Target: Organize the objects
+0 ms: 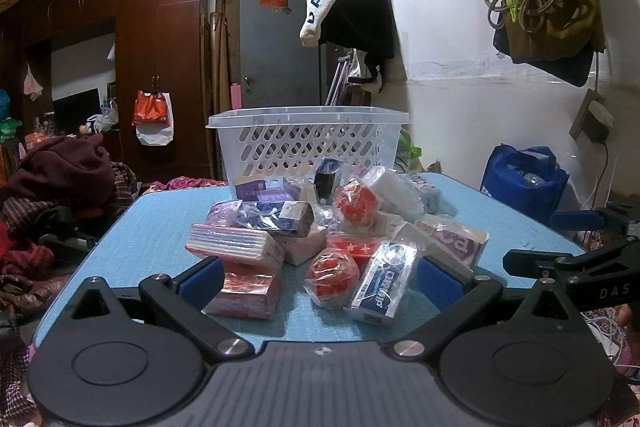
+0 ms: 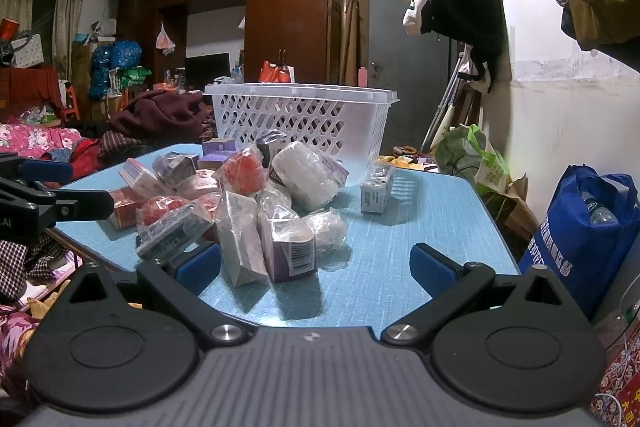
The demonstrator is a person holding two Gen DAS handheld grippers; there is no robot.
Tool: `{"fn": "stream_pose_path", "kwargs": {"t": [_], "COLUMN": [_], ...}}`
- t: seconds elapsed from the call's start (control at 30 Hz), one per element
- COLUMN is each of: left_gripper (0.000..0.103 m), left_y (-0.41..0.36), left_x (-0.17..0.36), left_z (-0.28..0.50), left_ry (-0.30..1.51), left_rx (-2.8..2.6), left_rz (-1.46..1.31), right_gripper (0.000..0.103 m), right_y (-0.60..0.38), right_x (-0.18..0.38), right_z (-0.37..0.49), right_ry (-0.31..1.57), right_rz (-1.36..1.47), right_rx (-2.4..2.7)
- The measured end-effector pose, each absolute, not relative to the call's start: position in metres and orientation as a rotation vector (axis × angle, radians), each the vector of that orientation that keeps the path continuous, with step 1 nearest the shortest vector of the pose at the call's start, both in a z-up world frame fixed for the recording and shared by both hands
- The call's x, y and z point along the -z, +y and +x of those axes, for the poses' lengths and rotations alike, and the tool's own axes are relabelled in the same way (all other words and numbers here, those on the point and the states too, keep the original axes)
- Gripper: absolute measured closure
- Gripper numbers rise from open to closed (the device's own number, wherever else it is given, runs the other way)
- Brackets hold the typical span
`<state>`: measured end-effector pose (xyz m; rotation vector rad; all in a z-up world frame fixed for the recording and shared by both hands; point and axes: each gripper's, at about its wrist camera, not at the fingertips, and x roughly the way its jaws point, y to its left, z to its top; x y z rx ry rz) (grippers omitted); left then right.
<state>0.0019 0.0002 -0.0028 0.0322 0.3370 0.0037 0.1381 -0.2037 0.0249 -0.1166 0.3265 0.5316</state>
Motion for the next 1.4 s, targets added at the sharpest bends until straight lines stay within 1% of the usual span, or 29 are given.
{"fn": "stream_pose_path", "kwargs": {"t": [0.83,1.17,1.4], "left_gripper": [0.0,0.0,0.0], "left_y": [0.0006,0.0005,0.0007], "left_x": [0.0029,0.0028,0.0031], "left_z": [0.0022,0.0022,0.0022], "left_ry": [0.336,0.336,0.336], "left_rx": [-0.004,-0.004,-0.006], "left_rz": [0.032,0.031,0.032], "right_gripper": [0.0,0.0,0.0], "right_y": [-0.2065,-0.2061,-0.204], "right_x": [-0.0222,-0.0221,-0.0235], "right_z": [0.1416,0.1443,0.1389], "right_ry": [0.34,0.373,0.325], "right_rz": [-0.106,-0.102,-0.14], "right_rx": [-0.529,-0.56,-0.54]}}
